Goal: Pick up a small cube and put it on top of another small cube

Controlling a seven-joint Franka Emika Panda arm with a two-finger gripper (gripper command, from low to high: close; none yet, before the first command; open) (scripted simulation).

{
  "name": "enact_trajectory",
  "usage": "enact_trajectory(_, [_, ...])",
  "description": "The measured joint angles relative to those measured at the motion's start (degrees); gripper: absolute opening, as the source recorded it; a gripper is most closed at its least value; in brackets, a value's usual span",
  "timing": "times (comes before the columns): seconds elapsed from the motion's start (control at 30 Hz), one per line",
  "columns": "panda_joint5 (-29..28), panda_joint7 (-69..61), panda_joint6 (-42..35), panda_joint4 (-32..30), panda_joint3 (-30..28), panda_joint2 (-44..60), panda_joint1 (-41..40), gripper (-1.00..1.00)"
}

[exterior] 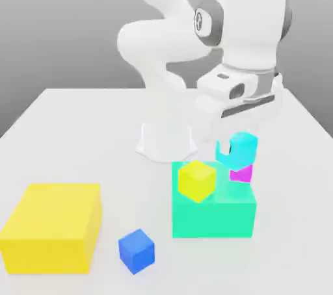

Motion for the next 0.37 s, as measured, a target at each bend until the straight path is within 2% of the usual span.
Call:
enact_trajectory(0.1, [0.5,2.2,-1.8,-2.1,-1.5,-3.9,-3.0,-1.0])
enact_trajectory(0.23, [0.7,2.6,6.4,-4.9,-1.3,1.5,-3.8,-1.0])
enact_trajectory(0.27, [0.7,2.6,8.8,-5.6,-1.2,3.2,-3.9,1.0])
enact_trajectory(0.37, [0.7,2.6,8.8,-5.6,-1.2,3.2,-3.9,1.0])
